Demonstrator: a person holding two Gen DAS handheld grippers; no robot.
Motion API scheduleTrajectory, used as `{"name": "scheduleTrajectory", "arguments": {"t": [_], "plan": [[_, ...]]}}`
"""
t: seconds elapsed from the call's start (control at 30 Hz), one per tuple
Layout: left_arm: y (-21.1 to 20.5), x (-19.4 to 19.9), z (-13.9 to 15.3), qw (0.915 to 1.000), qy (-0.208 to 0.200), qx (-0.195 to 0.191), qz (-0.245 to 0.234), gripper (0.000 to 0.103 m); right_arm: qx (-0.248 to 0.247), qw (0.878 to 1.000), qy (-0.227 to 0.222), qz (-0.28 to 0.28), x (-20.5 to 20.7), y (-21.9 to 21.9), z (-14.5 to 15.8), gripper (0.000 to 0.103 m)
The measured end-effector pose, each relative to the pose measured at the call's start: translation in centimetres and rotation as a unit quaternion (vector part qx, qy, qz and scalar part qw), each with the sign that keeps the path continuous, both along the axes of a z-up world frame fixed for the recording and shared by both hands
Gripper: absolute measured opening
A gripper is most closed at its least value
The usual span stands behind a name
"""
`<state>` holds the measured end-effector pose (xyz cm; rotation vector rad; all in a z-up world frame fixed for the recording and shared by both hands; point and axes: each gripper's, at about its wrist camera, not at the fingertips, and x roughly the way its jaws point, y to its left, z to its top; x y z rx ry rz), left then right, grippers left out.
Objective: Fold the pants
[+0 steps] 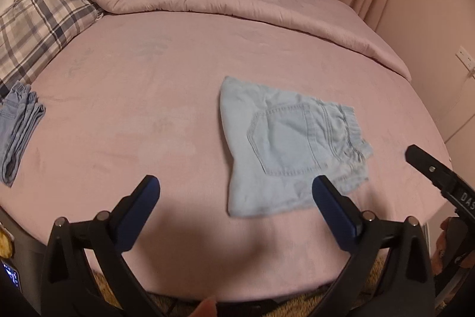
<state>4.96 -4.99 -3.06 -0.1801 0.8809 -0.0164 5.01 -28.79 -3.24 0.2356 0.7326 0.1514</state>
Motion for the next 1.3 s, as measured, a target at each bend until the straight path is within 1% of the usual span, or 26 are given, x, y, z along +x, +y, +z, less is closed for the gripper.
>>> {"name": "scheduleTrajectory", "arguments": {"t": [0.03, 0.2, 0.4, 0.67, 1.3], "plan": [[-0.2, 0.1, -0.2, 1.0000, 0.001, 0.001, -0.002, 0.102, 0.001, 1.000, 0.002, 0.001, -0.2, 0.1, -0.4, 0.090], [-0.3, -1.9, -0.3, 0.9999, 0.003, 0.007, -0.010, 0.102, 0.003, 1.000, 0.023, 0.002, -0.9, 1.0, -1.7, 0.090], [-0.5, -2.4, -0.2, 0.9998, 0.007, -0.002, -0.016, 0.102, -0.002, 1.000, 0.022, -0.006, -1.7, 1.1, -1.5, 0.090], [-0.4, -2.4, -0.2, 0.9998, 0.008, -0.001, -0.018, 0.102, -0.009, 1.000, 0.022, -0.008, -1.7, 1.9, -1.7, 0.090], [0.0, -2.2, 0.5, 0.9995, -0.002, -0.018, -0.024, 0.102, -0.023, 0.999, 0.029, -0.024, -1.4, 2.4, -1.7, 0.090]]}}
